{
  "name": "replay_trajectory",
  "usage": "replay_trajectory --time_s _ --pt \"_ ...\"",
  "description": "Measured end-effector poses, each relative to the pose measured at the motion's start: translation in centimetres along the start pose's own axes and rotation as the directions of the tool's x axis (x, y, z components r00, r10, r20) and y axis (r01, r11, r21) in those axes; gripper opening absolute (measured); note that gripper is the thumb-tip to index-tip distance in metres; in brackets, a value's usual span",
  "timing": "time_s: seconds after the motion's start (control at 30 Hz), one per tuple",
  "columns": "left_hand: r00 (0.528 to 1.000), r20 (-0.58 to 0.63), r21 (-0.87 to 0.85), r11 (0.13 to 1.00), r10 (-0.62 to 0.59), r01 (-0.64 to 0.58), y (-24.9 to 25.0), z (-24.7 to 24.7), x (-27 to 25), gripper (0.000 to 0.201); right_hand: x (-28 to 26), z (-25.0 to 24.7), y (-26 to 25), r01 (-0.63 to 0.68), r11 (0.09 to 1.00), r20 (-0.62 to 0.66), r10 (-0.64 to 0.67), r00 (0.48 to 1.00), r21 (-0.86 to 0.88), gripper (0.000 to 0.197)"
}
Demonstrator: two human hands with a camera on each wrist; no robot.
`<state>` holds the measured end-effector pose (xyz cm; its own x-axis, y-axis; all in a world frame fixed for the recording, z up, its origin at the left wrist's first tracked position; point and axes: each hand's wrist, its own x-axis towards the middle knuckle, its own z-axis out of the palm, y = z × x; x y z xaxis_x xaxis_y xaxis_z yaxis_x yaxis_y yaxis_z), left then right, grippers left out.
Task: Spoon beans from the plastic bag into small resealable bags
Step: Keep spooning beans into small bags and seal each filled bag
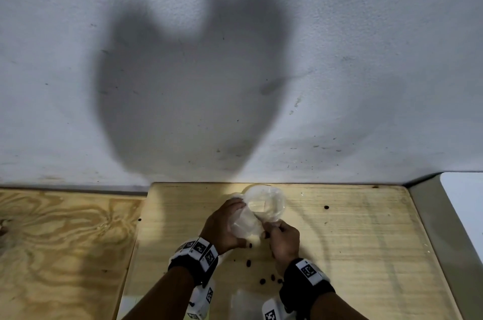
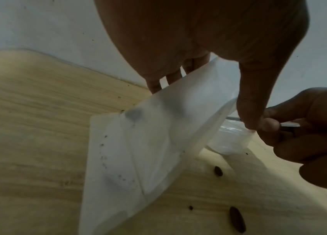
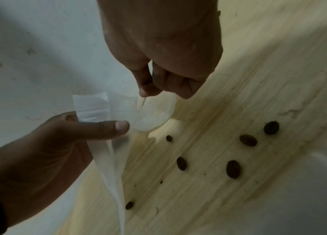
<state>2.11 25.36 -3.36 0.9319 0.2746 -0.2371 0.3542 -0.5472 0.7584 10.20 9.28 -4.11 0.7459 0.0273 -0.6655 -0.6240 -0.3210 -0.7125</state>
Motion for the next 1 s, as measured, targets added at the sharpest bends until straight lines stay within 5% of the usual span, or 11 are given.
replay_trajectory --time_s 0.17,0.43,0.67,1.0 --pt "1.0 0.007 -0.003 1.0 0.012 -0.012 0.6 -0.2 0.5 0.104 0.3 0.0 0.2 0.033 0.998 0.043 -0.031 0.999 -0.058 0.018" --pt "0.999 0.052 0.01 1.0 0.003 -0.003 0.2 -0.1 0.0 0.103 1.0 -0.9 -1.3 -0.132 0.99 0.057 0.129 0.99 0.056 0.016" --pt "1.0 0.008 -0.017 1.0 0.004 -0.004 0.1 -0.7 0.4 0.104 1.4 -2.2 -1.5 -0.083 0.997 -0.014 0.083 0.996 0.003 0.022" --pt "0.963 0.074 -0.217 0.938 -0.261 0.271 0.2 -3.5 2.2 0.096 2.1 -4.1 -1.7 -0.036 0.999 -0.071 0.037 0.997 0.016 0.028"
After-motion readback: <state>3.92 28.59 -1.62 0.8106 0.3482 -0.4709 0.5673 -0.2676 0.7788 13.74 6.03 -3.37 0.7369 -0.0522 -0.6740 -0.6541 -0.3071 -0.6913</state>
